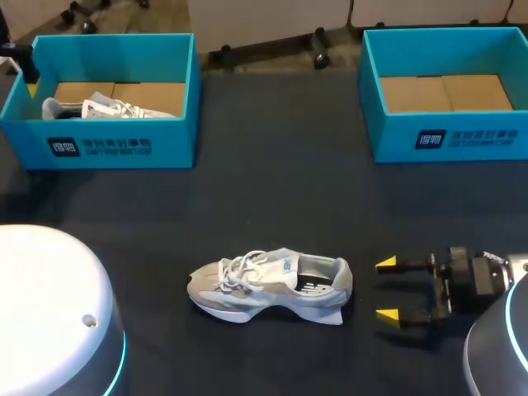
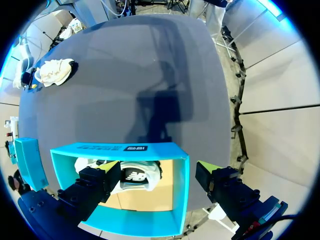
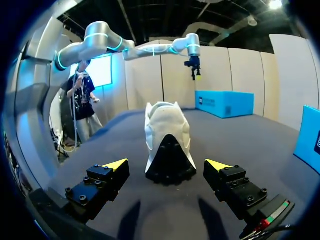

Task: Take the shoe out of the shoebox, open the shoe tongue, remove and reinsert the insole, then place the shoe into the shoebox

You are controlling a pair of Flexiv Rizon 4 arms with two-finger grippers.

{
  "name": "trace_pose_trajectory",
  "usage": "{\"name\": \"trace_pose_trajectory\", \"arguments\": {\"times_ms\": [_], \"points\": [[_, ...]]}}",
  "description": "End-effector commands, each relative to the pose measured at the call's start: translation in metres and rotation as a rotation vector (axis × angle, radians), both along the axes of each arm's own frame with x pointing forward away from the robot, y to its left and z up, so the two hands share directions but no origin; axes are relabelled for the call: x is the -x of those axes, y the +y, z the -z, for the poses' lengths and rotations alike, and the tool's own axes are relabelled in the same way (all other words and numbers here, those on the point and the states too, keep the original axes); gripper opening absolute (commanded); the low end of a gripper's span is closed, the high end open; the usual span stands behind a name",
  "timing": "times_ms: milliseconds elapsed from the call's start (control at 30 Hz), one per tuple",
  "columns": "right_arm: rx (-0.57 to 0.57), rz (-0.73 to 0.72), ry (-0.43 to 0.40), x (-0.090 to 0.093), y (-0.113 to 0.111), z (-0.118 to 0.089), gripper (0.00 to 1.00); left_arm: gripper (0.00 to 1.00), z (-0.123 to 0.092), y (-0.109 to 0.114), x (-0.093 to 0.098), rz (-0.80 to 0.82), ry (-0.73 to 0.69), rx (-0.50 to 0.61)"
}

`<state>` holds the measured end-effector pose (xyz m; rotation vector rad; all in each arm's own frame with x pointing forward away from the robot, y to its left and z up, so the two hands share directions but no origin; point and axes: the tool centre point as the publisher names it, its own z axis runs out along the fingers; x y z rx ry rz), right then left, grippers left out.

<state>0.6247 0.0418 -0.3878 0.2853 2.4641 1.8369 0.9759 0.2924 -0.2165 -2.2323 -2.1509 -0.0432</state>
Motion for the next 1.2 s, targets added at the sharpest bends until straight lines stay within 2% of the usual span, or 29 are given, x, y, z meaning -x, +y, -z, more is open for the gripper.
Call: {"name": "trace_pose_trajectory", "arguments": {"times_ms": [33, 667, 1200], "points": [[0.003, -0.002, -0.001, -0.006, 0.009, 0.003, 1.00, 1.00, 0.000, 0.000, 0.000, 0.001, 0.000, -0.002], [-0.039, -0.033, -0.074, -0.015, 0.034, 0.012, 1.00, 1.00, 0.000, 0.000, 0.000, 0.001, 0.000, -0.002], [0.001, -0.045, -0.091, -0.015, 0.062, 0.016, 1.00, 1.00, 0.000, 0.000, 0.000, 0.001, 0.000, -0.002]]}}
